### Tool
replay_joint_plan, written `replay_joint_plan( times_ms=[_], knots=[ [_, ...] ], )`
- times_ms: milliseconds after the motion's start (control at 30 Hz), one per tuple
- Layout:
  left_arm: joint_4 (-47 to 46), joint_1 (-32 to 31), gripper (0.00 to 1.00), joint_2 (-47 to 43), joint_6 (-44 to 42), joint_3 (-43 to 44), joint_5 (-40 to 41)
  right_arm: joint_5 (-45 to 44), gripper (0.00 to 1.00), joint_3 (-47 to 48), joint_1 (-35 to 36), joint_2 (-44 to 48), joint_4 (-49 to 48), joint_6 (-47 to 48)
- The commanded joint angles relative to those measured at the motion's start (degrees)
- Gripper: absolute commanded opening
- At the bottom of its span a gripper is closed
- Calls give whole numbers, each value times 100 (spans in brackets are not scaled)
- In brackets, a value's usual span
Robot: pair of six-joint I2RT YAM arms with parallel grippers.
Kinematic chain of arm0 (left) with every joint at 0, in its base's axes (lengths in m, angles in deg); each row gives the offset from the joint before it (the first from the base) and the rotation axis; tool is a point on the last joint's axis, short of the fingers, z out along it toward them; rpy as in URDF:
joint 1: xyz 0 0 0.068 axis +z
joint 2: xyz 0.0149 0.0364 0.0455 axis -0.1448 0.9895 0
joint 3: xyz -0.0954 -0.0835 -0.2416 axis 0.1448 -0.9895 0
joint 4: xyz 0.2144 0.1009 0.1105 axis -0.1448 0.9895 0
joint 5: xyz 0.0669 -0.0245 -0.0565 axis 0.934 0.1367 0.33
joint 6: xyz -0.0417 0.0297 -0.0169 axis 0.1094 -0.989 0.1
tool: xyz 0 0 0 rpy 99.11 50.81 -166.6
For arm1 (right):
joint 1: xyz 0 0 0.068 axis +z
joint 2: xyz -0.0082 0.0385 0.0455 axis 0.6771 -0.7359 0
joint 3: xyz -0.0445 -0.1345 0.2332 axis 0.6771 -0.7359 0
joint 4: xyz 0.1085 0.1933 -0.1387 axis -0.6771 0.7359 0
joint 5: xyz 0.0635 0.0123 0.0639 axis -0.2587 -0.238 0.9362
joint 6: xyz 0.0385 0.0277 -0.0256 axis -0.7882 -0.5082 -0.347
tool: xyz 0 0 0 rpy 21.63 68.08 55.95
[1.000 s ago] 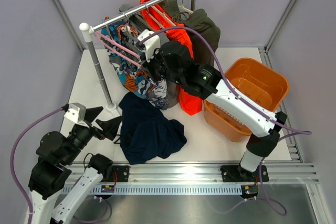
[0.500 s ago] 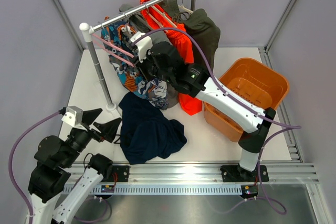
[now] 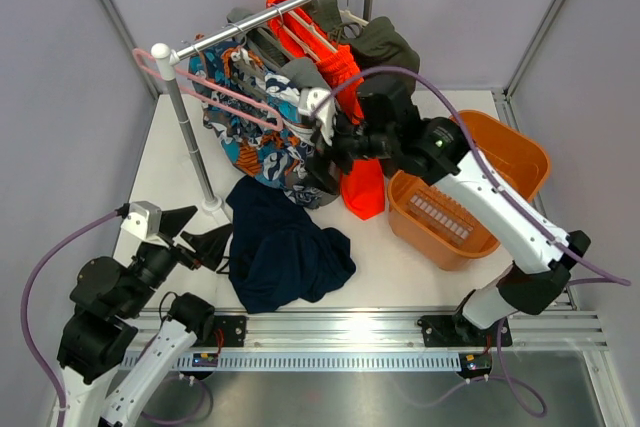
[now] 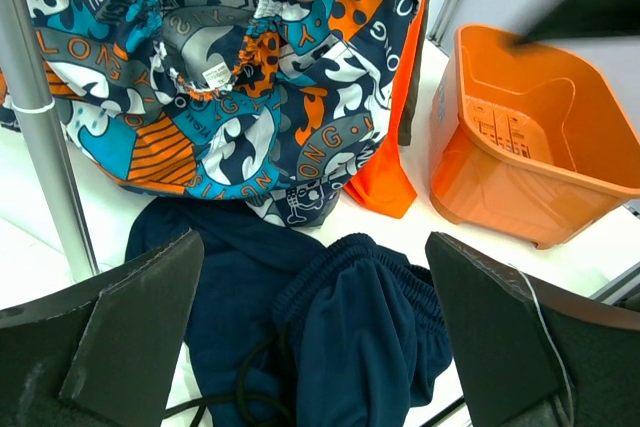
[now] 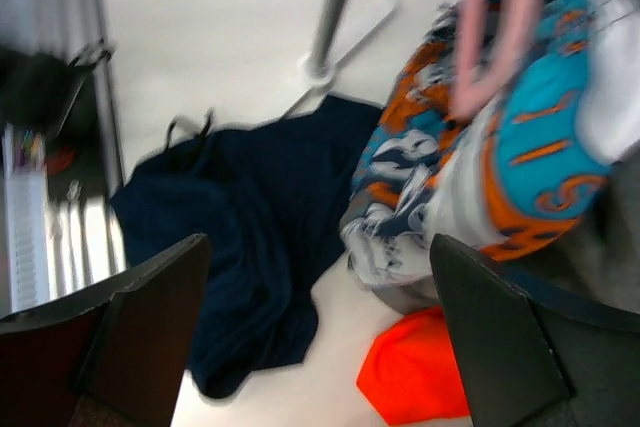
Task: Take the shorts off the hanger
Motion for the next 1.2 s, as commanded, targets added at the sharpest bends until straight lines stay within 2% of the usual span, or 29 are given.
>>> replay_joint_plan(
  times_ms=[0,33,100,133,200,233,267,300,333,367,467,733,833,867,900,1000,1033,1133,1167],
  knots=[
    [-301,-11,99,57,-89,-106,-40,2725,99,-507,-131,202,2396,3239],
    [-310,-11,99,57,-98,-141,-31,3330,99,-735,-131,193,2896,4197],
    [-362,-11,99,66,-124,-168,-40,3459,97,-1490,-131,211,3331,5659],
    [-371,-11,99,83,-133,-177,-40,3372,96,-1719,-122,194,3096,5613],
    [-389,-11,99,136,-151,-168,-75,3101,95,-2177,-52,150,2043,5070],
    [-389,-11,99,145,-159,-159,-84,2673,95,-2326,-17,149,1569,4763],
    [-354,-11,99,171,-168,-151,-93,2407,95,-2615,105,176,460,3969],
    [-345,-11,99,197,-194,-151,-102,2074,96,-2714,176,132,-100,3534],
    [-345,-11,99,206,-203,-159,-102,1340,100,-2776,255,62,-575,3077],
    [-354,-11,99,206,-186,-177,-93,1080,99,-2854,360,-121,-1232,2551],
    [-459,-11,99,198,-186,-264,-119,288,99,-3065,562,-394,-2176,2134],
    [-433,-11,99,268,-195,-247,-93,128,98,-3321,880,-1089,-2460,1983],
    [-415,-11,99,198,-177,-273,-75,102,85,-3435,871,-1186,-2601,1799],
    [-407,-11,99,180,-168,-282,-67,137,76,-3435,871,-1178,-2575,1746],
    [-415,-11,99,180,-168,-282,-75,294,51,-3409,853,-1160,-2497,1737],
    [-398,-11,99,215,-194,-247,-93,601,9,-3304,810,-959,-2128,1728],
    [-398,-11,99,224,-195,-247,-84,690,1,-3295,792,-775,-2022,1772],
    [-380,-11,99,242,-256,-203,-93,1461,0,-3225,599,-197,-1347,2122],
    [-389,-20,99,259,-282,-186,-84,1751,0,-3181,381,-28,-822,2489]
  ],
)
